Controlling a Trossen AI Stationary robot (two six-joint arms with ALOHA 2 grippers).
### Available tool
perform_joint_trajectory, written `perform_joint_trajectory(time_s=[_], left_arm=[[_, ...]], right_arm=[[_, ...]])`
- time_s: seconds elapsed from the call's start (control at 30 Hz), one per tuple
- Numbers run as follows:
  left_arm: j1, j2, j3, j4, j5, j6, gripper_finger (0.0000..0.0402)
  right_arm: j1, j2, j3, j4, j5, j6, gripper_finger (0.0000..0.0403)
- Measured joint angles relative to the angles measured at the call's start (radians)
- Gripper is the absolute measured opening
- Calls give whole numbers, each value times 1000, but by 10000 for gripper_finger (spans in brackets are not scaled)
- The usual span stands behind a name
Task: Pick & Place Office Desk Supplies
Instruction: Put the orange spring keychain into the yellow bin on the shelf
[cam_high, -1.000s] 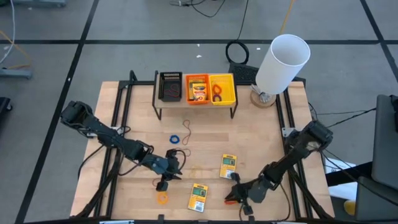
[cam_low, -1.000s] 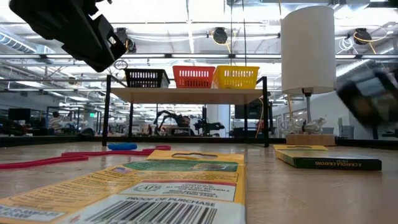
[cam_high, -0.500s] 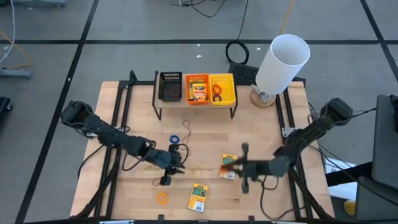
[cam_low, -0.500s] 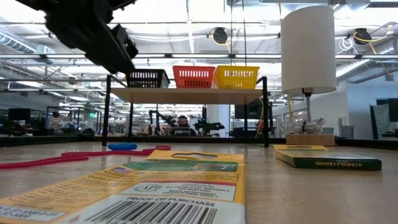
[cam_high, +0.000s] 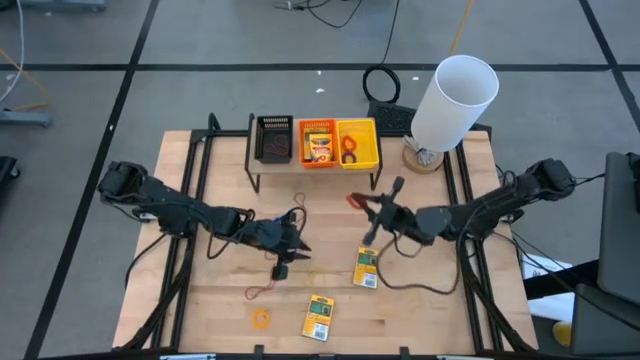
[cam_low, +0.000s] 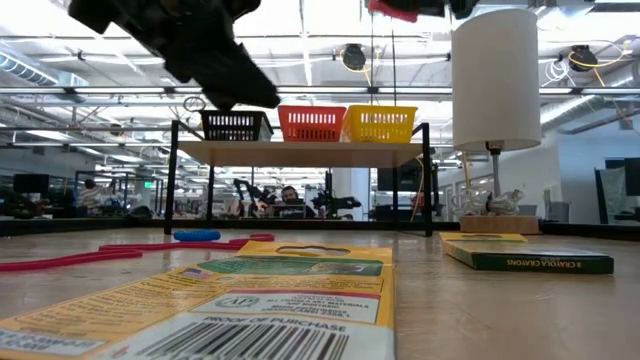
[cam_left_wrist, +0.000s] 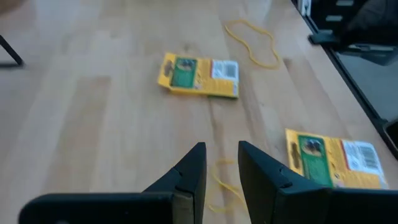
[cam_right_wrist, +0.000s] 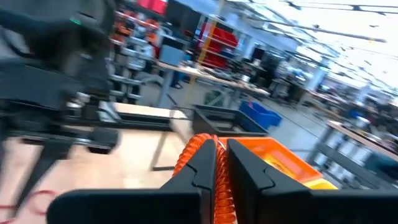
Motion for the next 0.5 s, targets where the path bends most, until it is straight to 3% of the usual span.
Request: perform_joint_trajectory(time_s=[0.5], left_arm=[[78,0,0,86,0,119,81]], right_arm=[[-260,0,0,8,-1,-67,17]])
